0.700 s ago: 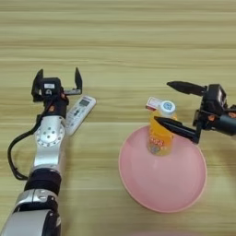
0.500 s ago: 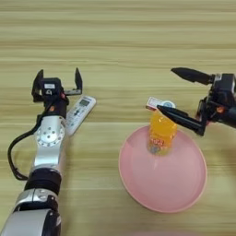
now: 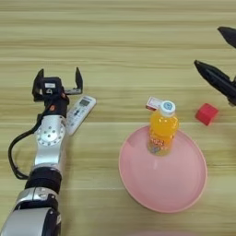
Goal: Move the objects on the table
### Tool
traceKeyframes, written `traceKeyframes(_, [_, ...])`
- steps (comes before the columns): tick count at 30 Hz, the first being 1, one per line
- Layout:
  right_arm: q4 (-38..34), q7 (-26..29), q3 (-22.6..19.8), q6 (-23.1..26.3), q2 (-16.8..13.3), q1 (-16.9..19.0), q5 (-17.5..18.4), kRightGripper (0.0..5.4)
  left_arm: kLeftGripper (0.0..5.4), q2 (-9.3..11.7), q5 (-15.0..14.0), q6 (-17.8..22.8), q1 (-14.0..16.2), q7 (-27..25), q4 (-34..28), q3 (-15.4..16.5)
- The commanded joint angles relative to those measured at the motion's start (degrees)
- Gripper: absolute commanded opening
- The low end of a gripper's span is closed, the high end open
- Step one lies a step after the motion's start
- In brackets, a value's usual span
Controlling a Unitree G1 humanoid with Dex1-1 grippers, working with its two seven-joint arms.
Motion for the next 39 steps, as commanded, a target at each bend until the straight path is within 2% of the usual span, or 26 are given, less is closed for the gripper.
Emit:
traceKeyframes(1, [3.63,-0.14,-0.43,-1.56,-1.58,1.32,-4.22,5.39,5.40,0.39,0.15,-0.37,-0.47,-0.24,0.18,0.12])
traceKeyframes(7, [12.40,-2.15,2.41,-3.44,-2.20,1.49,-13.73,5.39,5.40,0.57,0.04,-0.42,-0.53,-0.36,0.36,0.22])
traceKeyframes(15, [20.98,0.13,7.59,-4.03,-3.46,0.71,-20.93,5.39,5.40,0.79,-0.12,-0.60,-0.62,-0.52,0.73,0.34])
traceKeyframes(29, [29.42,0.59,11.60,-2.93,-3.43,-2.51,-26.28,5.39,5.40,0.96,-0.08,-0.75,-0.71,-0.93,1.02,0.31])
traceKeyframes(39, [34.66,0.69,13.57,-3.20,-2.47,-4.19,-28.40,5.39,5.40,0.92,0.04,-0.86,-0.62,-1.14,0.93,0.27])
